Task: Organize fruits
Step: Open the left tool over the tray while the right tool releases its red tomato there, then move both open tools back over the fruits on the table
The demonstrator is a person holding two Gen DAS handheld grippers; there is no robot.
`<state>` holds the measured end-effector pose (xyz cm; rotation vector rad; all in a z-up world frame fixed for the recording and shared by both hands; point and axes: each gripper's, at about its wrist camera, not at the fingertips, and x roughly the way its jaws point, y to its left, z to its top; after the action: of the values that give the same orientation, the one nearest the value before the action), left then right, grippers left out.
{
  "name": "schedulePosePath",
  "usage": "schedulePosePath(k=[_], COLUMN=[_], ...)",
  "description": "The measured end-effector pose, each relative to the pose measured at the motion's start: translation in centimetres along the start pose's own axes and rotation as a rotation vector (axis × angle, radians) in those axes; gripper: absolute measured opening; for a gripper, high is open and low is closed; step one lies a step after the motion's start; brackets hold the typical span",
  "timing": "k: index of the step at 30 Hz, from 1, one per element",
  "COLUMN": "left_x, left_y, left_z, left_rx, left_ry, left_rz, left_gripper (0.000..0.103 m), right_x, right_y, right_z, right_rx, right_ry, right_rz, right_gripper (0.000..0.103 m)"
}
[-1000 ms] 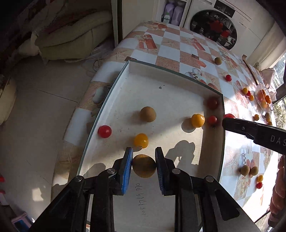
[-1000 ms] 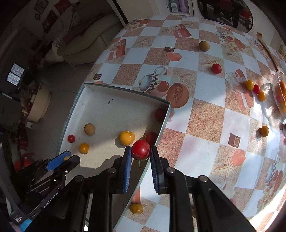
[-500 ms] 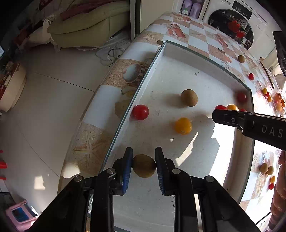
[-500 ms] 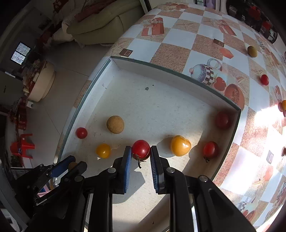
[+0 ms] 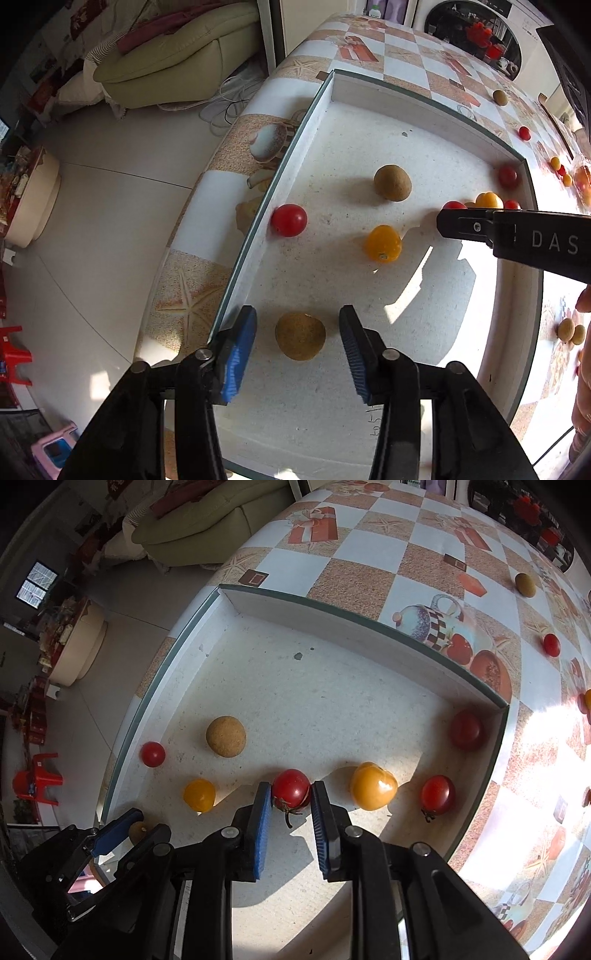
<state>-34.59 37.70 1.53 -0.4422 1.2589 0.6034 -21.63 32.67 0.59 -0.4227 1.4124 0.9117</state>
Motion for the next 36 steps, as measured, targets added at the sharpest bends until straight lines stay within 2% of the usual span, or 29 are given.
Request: schedulePosePath(k=[1, 4, 7, 9, 11, 16, 23, 29, 36], left_x=[-0.2, -0.3, -0.4, -0.5, -0.6, -1.5, -3.6, -5.2, -5.5], left_y=[-0.2, -1.2, -1.4, -1.3, -1.4, -2.5, -7.1, -12.9, -19.3], left_z=[-0.1, -0.2, -0.2, -0.2, -0.2, 0.5, 1.8, 1.7, -0.5], left_rx=[0.004, 0.061, 0.065, 0.068, 0.072, 0.091, 0.189, 0.318, 0.467], left_ry=[-0.009, -0.022, -0.014, -0.012, -0.01, -0.025, -0.08, -0.1, -0.057], left_rz=[-0.003, 0.052, 0.043, 0.045, 0.047, 0.051, 0.001, -0.081, -0.172], left_gripper=[0.067, 0.067, 0.067, 0.068, 0.068, 0.068, 0.068, 0.068, 0.068], right_x=[0.0, -0.3, -0.8, -1.5, -2.5, -5.2, -8.5, -11.1, -13.2], right_y=[-0.3, -0.7, -1.1, -1.4, -1.8, -3.6, -8.9, -15.3, -20.5], right_z=[0.0, 0.1, -0.2, -0.5, -0.7, -1.3, -3.4, -8.0, -14.5], right_rx=[0.0, -0.002, 0.003, 0.013, 0.027, 0.081, 0.193, 0.316, 0.445], right_ry=[0.001, 0.002, -0.007, -0.029, -0.055, -0.109, -0.157, -0.163, -0.139], right_rz=[0.011, 0.02, 0.026, 0.042, 0.055, 0.084, 0.032, -0.056, -0.143], right_gripper=[0.025, 0.031, 0.051, 0.071, 0.08, 0.08, 0.08, 0.08, 0.08])
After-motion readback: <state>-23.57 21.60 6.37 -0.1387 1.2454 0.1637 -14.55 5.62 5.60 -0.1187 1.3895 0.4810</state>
